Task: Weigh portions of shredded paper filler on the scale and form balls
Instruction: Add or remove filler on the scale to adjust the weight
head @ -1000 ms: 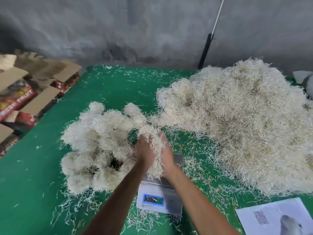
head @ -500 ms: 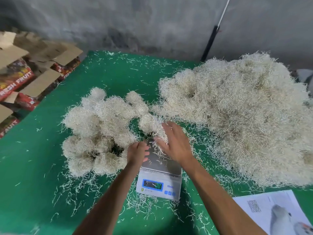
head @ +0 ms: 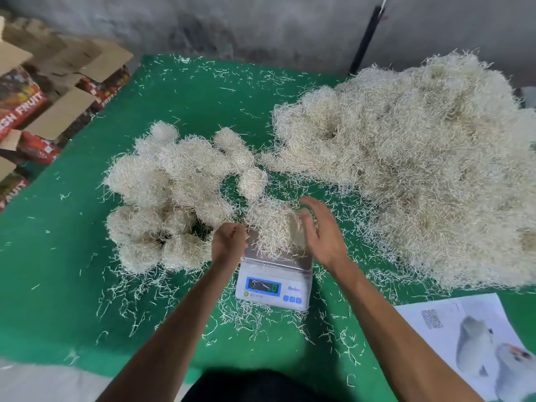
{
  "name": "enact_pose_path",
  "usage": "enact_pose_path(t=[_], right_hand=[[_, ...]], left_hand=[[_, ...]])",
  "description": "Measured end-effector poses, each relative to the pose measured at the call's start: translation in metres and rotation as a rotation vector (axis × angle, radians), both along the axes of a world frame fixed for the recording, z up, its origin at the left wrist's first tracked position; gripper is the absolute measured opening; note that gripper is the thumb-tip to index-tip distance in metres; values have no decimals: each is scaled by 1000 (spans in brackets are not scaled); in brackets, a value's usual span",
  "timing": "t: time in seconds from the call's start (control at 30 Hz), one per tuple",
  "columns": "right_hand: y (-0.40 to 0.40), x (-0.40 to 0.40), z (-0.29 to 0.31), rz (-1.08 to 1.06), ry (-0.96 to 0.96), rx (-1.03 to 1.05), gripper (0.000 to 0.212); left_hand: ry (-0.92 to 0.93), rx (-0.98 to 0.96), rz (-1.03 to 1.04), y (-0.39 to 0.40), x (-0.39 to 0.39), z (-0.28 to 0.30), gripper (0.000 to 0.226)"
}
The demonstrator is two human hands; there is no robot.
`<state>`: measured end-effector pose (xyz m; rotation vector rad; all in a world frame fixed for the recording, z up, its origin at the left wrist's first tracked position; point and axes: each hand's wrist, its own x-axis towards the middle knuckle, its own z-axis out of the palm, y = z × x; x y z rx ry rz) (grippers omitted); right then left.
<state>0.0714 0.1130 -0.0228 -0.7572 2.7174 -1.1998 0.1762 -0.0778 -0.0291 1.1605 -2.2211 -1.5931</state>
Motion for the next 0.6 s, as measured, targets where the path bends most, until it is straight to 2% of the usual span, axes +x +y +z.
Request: enact_pose_path(t=[0.23, 0.33, 0.6], right_hand=[[10, 6, -16, -24, 5, 25, 49], [14, 10, -20, -26, 3, 47, 47], [13, 9, -26, -32, -20, 53, 47]], left_hand=[[45, 6, -96, 2, 8, -1, 17], [40, -24, -113, 2, 14, -4, 21], [54, 54, -84, 6, 12, -8, 16]])
